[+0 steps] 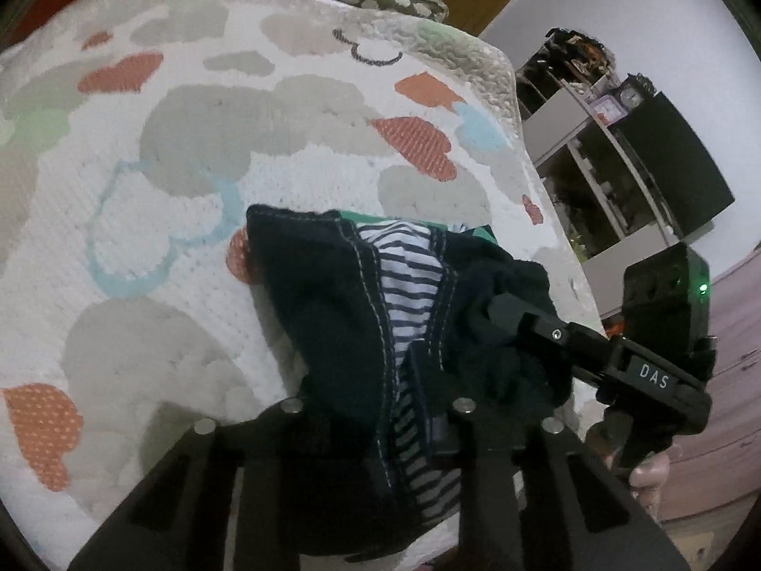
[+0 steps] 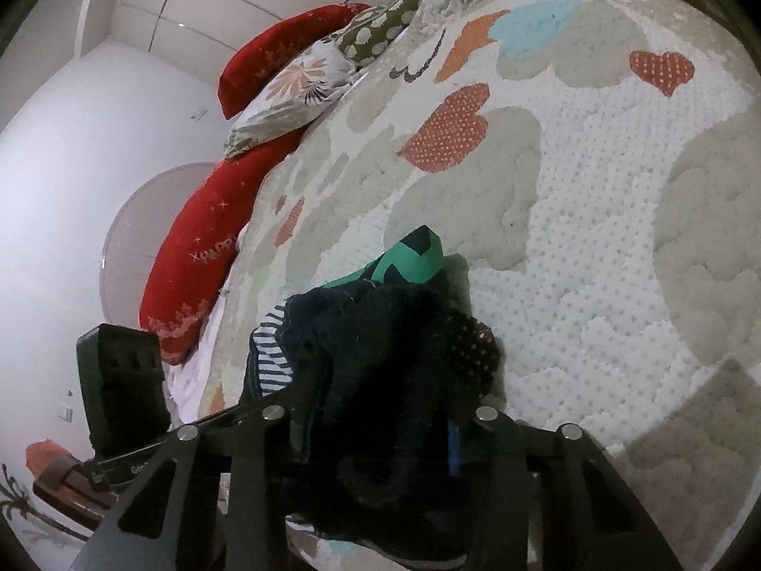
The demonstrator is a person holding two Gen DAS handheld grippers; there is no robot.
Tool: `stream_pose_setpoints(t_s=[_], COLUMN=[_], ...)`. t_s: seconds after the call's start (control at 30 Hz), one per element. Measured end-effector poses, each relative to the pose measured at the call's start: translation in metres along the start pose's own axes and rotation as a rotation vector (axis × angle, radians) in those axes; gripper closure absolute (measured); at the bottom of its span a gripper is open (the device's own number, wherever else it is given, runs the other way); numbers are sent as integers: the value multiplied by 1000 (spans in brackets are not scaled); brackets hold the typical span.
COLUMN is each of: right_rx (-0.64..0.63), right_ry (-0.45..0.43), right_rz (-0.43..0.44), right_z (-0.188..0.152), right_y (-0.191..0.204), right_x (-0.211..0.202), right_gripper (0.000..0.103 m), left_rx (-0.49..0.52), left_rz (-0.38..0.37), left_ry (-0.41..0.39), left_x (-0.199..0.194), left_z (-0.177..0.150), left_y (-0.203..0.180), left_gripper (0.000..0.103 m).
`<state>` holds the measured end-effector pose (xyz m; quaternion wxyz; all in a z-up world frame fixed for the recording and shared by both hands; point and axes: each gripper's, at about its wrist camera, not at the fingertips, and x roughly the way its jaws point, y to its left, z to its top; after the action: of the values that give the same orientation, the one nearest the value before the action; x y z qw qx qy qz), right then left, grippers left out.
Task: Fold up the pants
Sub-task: 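Press the folded pants bundle down with both grippers, then open both grippers and lift them away from the folded pants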
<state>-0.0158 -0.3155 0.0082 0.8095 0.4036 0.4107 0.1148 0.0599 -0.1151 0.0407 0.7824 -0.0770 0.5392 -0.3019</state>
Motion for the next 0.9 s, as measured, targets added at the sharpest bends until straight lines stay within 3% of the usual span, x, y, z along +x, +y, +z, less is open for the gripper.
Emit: stream_pose_setpoints(t_s=[0.17,0.4,0.67,0.73,0.83,0.9], right_rx=[-52,-138,-154,-141,-92,-45], right_ry=[-28,-58,-50,-39,-40,-42], right_rz=[-17,-63,-130,-151,-181,-191], right_z=[8,46,85,91,95,97], right_y=[17,47,47,38,20,9], right_x=[-6,5,41,52,63,65], right_gripper=[65,65,65,65,55,46], left_rx=[22,23,-13,-29,-53,-61], left_rz=[39,104,152,160,162,145], left_ry=[-32,-75,-64,-59,-71,-64], left_x=[-7,-10,22,31,34,31], left_z=[17,58,98,101,102,101], left_y=[-3,4,29,36,42,43], left_gripper=[82,82,82,72,58,58])
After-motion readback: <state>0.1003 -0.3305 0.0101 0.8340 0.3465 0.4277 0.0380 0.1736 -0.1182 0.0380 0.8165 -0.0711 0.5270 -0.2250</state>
